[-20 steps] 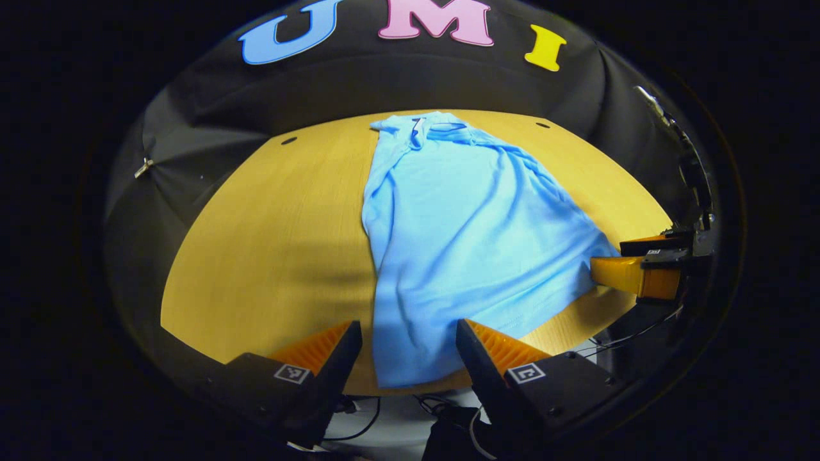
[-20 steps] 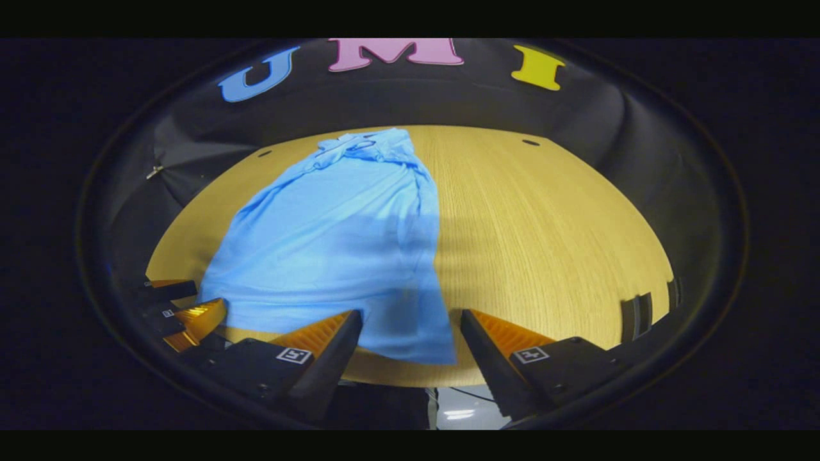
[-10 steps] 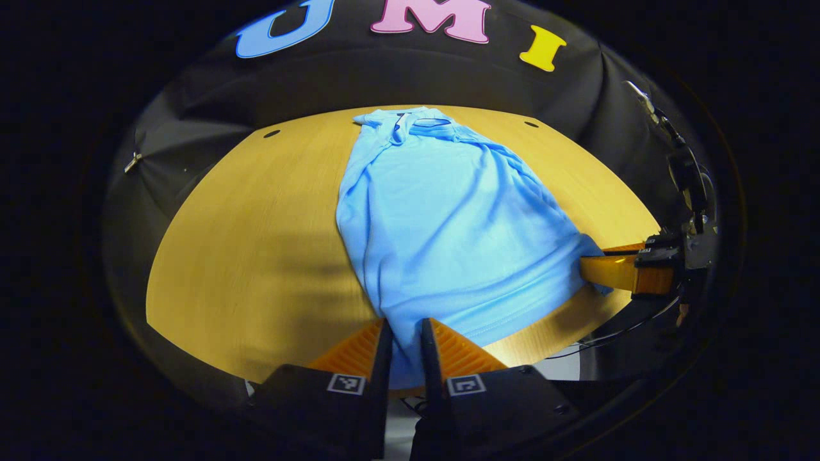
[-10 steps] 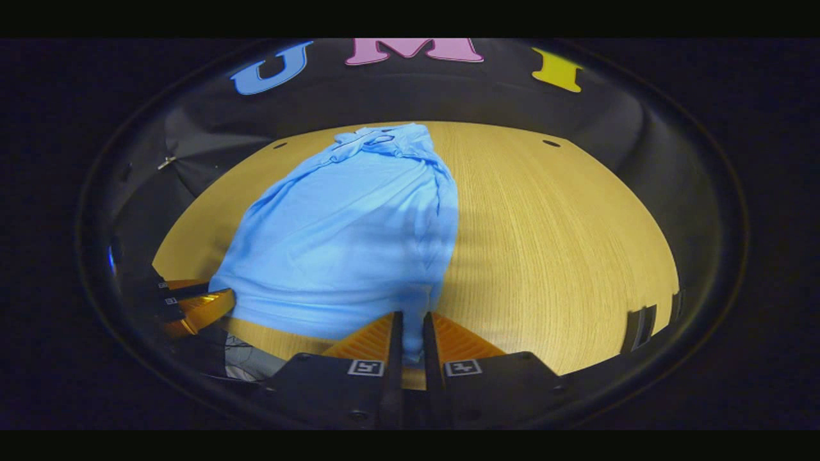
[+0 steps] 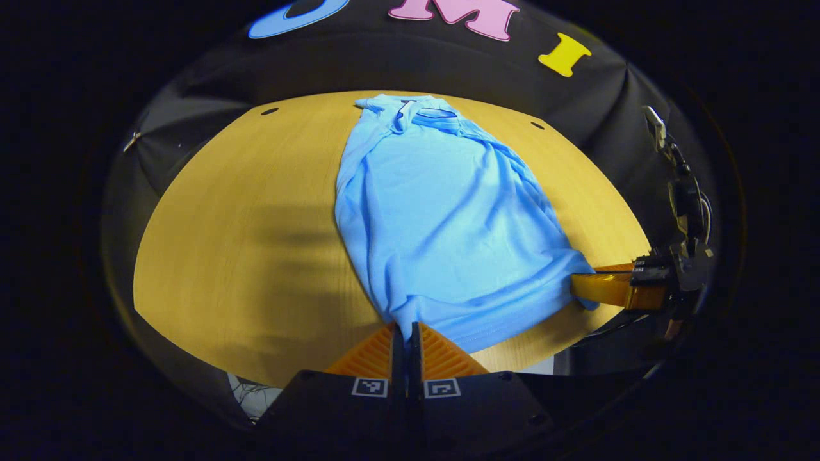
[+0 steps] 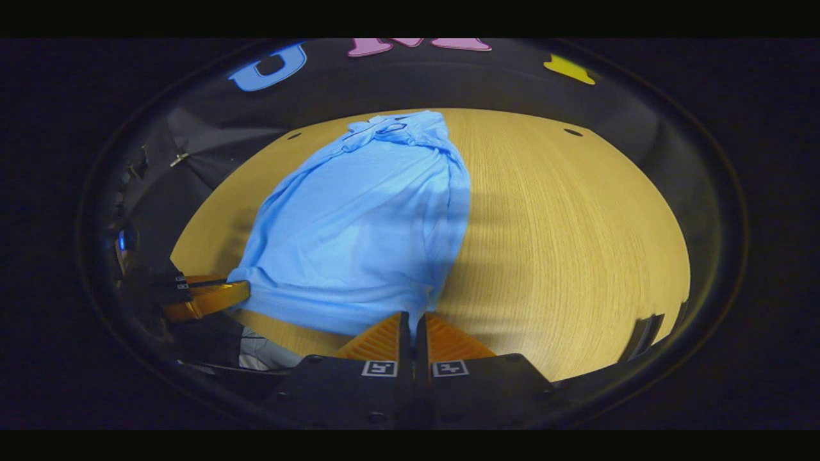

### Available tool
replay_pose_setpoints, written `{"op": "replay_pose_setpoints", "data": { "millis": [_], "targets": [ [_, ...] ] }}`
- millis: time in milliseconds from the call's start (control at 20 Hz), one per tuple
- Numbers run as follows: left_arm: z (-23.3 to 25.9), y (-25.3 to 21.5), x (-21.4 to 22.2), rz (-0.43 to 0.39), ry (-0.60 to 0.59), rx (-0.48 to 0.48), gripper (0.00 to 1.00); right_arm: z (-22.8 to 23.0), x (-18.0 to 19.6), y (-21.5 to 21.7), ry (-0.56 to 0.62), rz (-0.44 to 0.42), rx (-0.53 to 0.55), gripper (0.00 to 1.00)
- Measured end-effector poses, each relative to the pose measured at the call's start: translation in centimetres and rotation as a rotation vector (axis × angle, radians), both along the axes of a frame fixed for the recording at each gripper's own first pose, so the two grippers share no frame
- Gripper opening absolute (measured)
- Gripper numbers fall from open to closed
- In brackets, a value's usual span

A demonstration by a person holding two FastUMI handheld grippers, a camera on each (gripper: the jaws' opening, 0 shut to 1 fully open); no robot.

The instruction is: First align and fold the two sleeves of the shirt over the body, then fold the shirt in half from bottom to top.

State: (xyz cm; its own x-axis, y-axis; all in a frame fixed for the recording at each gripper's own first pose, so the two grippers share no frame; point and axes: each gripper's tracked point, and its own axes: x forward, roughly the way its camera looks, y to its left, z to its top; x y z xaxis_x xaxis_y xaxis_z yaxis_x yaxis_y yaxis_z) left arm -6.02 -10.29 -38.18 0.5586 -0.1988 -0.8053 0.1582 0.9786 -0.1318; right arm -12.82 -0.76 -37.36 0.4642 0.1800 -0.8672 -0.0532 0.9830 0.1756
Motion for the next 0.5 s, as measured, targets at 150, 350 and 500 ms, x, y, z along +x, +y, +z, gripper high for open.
{"op": "replay_pose_setpoints", "data": {
  "millis": [150,350,500],
  "targets": [
    [2.5,0.1,0.7,-0.006,-0.030,0.015,0.06,3.0,2.1,0.0,-0.064,0.020,0.009,0.00],
    [7.1,0.9,3.7,0.055,-0.078,-0.029,0.06,7.4,6.7,-0.3,-0.151,0.026,0.039,0.05],
    [11.5,1.6,7.8,0.091,-0.142,-0.057,0.06,10.7,10.7,-0.5,-0.204,0.022,0.066,0.05]
  ]
}}
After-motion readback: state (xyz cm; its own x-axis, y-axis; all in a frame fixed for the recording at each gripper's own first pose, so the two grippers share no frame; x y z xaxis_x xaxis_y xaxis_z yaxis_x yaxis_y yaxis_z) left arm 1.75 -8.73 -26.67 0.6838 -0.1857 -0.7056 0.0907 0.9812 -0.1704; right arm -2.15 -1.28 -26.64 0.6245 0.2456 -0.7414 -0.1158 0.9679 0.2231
